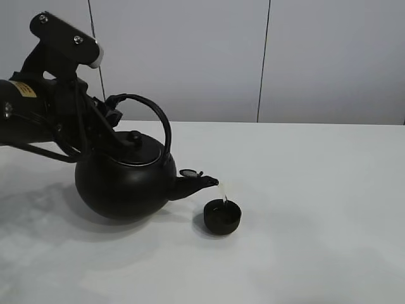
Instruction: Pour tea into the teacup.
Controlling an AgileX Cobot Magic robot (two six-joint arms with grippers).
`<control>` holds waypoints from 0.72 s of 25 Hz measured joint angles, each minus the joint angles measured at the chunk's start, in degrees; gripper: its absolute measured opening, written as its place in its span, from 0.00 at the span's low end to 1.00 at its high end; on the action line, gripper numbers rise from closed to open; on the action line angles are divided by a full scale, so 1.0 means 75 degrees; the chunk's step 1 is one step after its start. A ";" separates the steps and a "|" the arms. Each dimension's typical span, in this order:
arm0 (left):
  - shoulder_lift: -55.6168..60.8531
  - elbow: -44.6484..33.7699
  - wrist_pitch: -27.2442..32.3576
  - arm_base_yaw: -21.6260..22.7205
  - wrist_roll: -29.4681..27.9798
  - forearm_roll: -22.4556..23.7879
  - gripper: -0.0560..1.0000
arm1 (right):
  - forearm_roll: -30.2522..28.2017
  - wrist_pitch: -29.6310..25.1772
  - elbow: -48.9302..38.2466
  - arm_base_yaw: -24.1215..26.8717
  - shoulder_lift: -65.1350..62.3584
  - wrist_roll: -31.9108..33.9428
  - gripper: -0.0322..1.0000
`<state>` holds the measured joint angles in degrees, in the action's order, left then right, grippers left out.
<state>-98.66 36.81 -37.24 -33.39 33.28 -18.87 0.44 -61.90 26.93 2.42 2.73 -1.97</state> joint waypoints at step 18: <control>0.0364 -0.1511 -0.1784 0.1604 -0.3436 0.1359 0.16 | 0.0000 0.0016 0.0000 0.0000 0.0000 0.0000 0.47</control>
<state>-95.93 25.48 -50.63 -21.35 7.51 -8.67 0.44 -61.78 26.93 2.42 2.73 -1.97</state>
